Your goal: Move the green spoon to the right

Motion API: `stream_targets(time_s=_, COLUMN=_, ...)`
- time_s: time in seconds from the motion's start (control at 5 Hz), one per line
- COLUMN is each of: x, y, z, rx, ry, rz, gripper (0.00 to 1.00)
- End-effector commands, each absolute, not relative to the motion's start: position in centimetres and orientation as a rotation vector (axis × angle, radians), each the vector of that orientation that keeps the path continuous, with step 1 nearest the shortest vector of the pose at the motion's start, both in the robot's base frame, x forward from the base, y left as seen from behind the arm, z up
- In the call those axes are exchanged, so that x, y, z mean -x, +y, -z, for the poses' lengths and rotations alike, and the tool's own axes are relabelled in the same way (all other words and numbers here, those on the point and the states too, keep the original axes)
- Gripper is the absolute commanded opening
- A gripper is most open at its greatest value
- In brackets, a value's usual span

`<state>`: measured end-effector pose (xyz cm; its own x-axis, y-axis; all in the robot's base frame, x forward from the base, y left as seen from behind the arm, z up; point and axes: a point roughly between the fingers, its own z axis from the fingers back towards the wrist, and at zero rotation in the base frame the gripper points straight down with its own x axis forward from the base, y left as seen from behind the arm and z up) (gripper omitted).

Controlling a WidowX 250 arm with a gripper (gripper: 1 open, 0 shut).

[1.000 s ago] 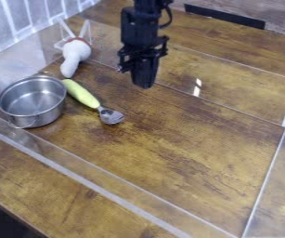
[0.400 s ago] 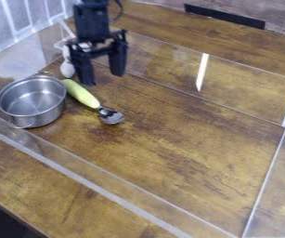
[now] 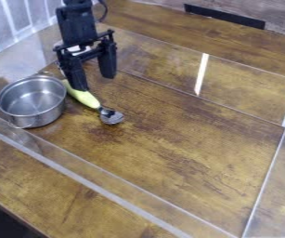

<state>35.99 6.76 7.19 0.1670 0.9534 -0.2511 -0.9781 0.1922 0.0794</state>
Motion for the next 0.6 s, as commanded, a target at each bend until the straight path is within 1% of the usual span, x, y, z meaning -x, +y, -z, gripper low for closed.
stream_targets(time_s=0.0, x=-35.0, y=8.5, z=-10.3, rx=0.171, ry=0.198, rz=-1.441, gripper=1.00)
stream_targets(time_s=0.2, x=-34.2, y=10.3, z=-10.1, rx=0.212, ry=0.222, rz=-1.518, gripper=1.00)
stream_targets(time_s=0.4, x=-35.0, y=10.8, z=-9.7, rx=0.237, ry=0.268, rz=-1.467, gripper=1.00)
